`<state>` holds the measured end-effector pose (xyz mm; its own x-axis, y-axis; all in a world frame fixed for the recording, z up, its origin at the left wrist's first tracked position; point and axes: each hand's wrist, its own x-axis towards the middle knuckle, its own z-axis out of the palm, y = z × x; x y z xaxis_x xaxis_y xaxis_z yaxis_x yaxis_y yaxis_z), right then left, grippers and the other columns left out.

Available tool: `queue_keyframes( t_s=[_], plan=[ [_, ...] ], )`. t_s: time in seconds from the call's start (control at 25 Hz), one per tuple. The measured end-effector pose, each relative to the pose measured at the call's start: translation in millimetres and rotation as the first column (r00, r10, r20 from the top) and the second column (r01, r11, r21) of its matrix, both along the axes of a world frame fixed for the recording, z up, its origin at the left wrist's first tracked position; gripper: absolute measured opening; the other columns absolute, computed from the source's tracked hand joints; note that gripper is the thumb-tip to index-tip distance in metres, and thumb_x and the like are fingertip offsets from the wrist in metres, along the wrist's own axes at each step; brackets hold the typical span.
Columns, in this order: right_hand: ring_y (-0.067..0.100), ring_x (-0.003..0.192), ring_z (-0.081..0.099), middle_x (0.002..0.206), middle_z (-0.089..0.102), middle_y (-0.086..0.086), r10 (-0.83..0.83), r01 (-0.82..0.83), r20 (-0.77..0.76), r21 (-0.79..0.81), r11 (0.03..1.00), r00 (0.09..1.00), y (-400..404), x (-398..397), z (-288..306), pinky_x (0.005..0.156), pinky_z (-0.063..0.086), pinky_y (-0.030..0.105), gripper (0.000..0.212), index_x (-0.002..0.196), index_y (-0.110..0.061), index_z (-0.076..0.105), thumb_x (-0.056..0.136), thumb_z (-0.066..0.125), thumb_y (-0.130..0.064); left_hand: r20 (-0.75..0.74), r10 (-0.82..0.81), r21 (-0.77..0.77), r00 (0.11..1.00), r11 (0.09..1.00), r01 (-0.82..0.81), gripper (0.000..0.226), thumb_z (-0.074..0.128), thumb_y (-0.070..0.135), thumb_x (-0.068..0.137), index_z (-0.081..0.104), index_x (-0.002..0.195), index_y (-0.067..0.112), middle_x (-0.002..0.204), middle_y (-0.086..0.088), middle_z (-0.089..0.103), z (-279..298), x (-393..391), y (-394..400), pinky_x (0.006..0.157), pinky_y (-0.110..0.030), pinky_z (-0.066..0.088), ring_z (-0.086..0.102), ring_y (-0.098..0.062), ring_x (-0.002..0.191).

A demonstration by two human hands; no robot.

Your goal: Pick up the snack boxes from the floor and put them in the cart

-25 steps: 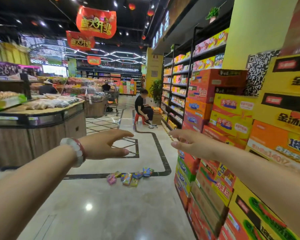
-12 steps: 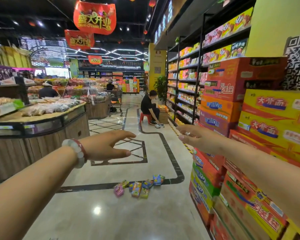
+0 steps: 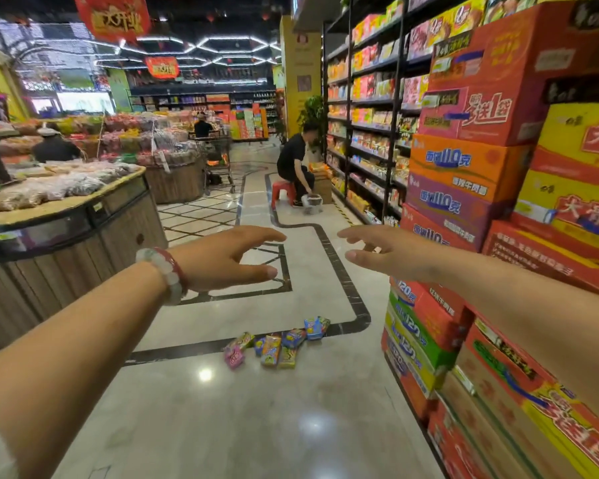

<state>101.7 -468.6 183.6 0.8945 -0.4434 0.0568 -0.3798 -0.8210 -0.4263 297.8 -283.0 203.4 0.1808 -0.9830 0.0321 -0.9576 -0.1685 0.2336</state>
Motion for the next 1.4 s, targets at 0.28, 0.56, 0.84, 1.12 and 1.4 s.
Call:
queue_keyframes(
  t_s=[0.28,0.56,0.84,1.12,1.4],
  plan=[
    [0.01,0.105,0.047,0.14,0.044,-0.004,0.054,-0.052,-0.068,0.03,0.998,0.996,-119,47,-28,0.084,0.037,0.022,0.049,0.143,-0.034,0.033,0.096,0.041,-0.046,-0.092,0.089,0.018,0.992,0.996,-0.088,0.06,0.053,0.042,0.088,0.028,0.142,0.034,0.148,0.006,0.032,-32,37,-119,0.104,-0.026,0.033,0.036,-0.011,0.13],
    [0.01,0.104,0.048,0.134,0.045,-0.005,0.086,-0.078,-0.094,0.092,0.993,0.992,-204,121,-59,0.082,0.036,0.021,0.048,0.142,-0.036,0.035,0.096,0.043,-0.046,-0.09,0.115,0.064,0.989,0.992,-0.109,0.06,0.054,0.041,0.089,0.028,0.143,0.031,0.149,0.006,0.031,-59,102,-194,0.104,-0.025,0.033,0.035,-0.012,0.132],
    [0.008,0.104,0.045,0.14,0.043,-0.002,0.085,-0.08,-0.117,0.048,0.996,0.989,-290,231,-80,0.085,0.034,0.021,0.051,0.144,-0.033,0.034,0.096,0.043,-0.045,-0.067,0.095,0.074,0.993,0.993,-0.09,0.061,0.054,0.042,0.089,0.027,0.143,0.032,0.149,0.007,0.031,-88,221,-284,0.1,-0.017,0.025,0.032,-0.01,0.132],
    [0.014,0.126,0.044,0.149,0.036,-0.004,0.02,-0.017,-0.092,0.037,0.999,0.996,-371,330,-88,0.094,0.035,0.022,0.052,0.145,-0.033,0.031,0.096,0.043,-0.046,-0.065,0.123,0.111,0.99,0.987,-0.116,0.063,0.053,0.044,0.089,0.024,0.144,0.033,0.151,0.007,0.027,-99,332,-375,0.101,-0.021,0.024,0.03,-0.012,0.134],
    [0.017,0.133,0.038,0.151,0.034,-0.002,0.059,-0.042,-0.174,0.098,0.994,0.983,-465,418,-152,0.103,0.032,0.028,0.054,0.147,-0.031,0.03,0.096,0.042,-0.046,-0.123,0.131,0.158,0.984,0.981,-0.111,0.059,0.052,0.039,0.092,0.027,0.144,0.028,0.15,0.005,0.03,-161,409,-464,0.103,-0.02,0.025,0.032,-0.012,0.134]
  ],
)
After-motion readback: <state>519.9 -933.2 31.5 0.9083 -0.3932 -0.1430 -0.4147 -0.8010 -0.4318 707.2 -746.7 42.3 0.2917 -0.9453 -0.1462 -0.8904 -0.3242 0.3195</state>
